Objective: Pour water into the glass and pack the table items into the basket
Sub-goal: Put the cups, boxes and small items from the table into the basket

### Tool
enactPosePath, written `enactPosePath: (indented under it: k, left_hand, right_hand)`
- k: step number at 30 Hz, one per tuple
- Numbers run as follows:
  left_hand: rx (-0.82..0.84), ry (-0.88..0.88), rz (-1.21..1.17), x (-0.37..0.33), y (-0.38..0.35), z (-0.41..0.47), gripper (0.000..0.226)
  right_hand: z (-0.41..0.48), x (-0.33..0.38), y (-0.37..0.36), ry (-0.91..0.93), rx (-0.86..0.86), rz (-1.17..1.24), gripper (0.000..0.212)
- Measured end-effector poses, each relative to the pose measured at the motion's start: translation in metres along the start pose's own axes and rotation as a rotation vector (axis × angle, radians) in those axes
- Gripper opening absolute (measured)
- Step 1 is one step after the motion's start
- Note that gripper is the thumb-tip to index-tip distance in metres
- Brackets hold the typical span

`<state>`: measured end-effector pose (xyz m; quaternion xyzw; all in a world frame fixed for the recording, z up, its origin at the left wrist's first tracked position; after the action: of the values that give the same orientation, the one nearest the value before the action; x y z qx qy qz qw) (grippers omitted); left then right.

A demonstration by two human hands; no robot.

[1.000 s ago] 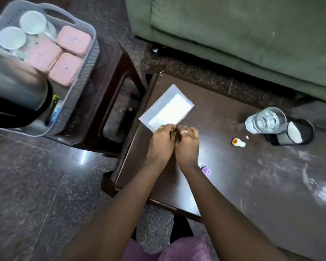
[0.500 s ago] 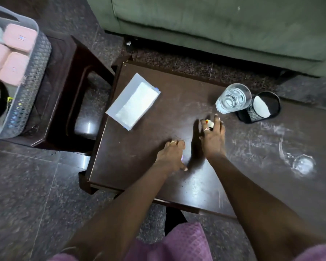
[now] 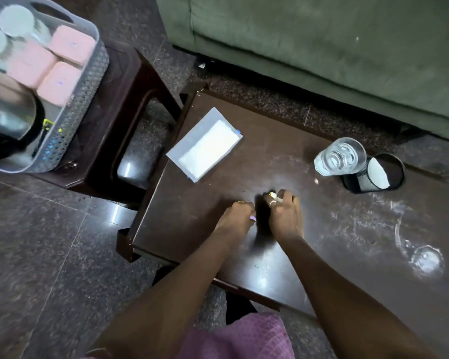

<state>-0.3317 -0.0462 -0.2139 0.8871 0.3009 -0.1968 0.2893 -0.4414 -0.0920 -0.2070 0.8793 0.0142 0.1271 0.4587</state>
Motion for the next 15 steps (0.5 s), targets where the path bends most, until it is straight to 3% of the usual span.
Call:
enactPosePath:
  k: [3,7,12,15]
  left_hand:
    - [-0.063,-0.005,-0.102,0.017,0.042,-0.010,0.012]
    - [-0.289,-0.026,-0.160,0.049,0.127,-0.041,0.018]
    - [-0.651,0.019,-0.147,0.110,0.231,-0.114,0.026]
    - [-0.987,0.125,-0.273,0.161,0.286,-0.176,0.022]
  right_hand:
    - [0.004,0.060,0.014,0.132,-0.052,0.025,0.033]
    - [0.025,0.128,0.037,0.158,-0.013,0.469,0.025]
    - [0.033,0.259,0.092,0.447,-0.181,0.519,0.032]
    - [0.032,0.334,0.113,0.582,-0.209,0.552,0.030]
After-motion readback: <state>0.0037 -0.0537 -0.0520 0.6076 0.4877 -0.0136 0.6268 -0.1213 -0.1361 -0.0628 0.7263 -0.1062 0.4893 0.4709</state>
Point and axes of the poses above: each hand's wrist, its own z-axis towards the middle knuckle, its own y-axis out of the back of the hand, x = y × z, the point moved 10 cm from there along z, towards the middle knuckle, and after that the axes turned 14 degrees about x, right-handed, at the moved point
